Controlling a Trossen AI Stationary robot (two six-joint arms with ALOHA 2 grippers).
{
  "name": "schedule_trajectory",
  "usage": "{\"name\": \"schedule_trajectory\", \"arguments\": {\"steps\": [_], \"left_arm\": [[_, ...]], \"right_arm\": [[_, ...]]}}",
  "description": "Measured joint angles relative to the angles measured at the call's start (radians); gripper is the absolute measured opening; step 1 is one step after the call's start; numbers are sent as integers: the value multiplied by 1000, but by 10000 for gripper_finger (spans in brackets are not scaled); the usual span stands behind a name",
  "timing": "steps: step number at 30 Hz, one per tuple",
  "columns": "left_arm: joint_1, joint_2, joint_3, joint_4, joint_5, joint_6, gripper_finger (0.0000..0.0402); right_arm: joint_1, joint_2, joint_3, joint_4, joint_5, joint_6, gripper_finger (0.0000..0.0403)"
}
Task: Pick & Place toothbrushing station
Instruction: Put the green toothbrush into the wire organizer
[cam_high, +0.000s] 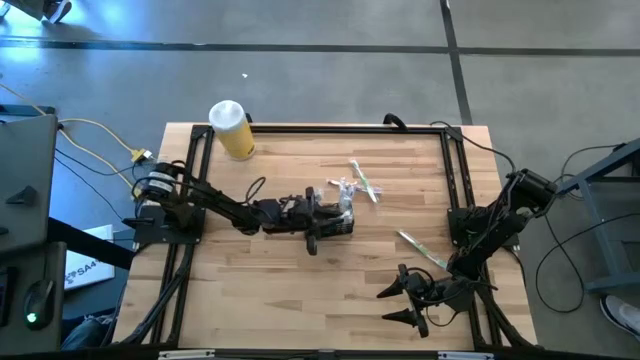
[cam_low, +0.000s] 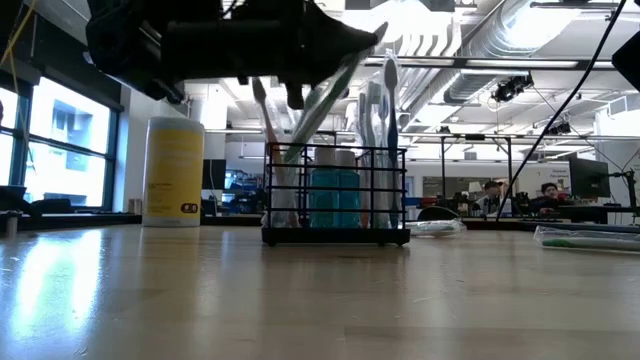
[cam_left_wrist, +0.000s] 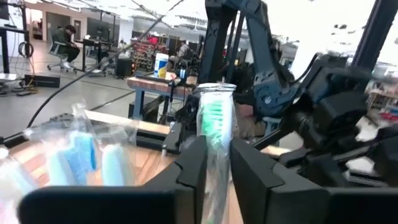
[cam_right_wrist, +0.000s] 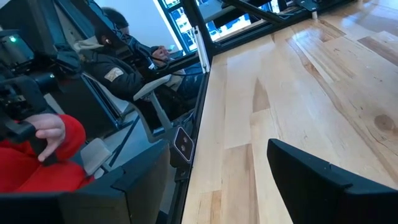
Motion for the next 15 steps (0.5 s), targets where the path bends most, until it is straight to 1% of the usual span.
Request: {"name": "schedule_trajectory", "arguments": {"steps": [2, 6, 9, 12, 15], "left_arm": [[0, 24, 13, 1, -2, 4, 79], [0, 28, 14, 10, -26, 8, 98], [0, 28, 11, 19, -40, 33, 104], [0, 28, 11, 74, -40, 54, 105], [0, 28, 11, 72, -40, 66, 105]], "right_arm": [[0, 0, 0, 0, -1, 2, 262], [0, 0, 0, 0, -4, 7, 262], [1, 0, 0, 0, -4, 10, 262], [1, 0, 0, 0, -10, 14, 262], [1, 0, 0, 0, -11, 29, 262]]}}
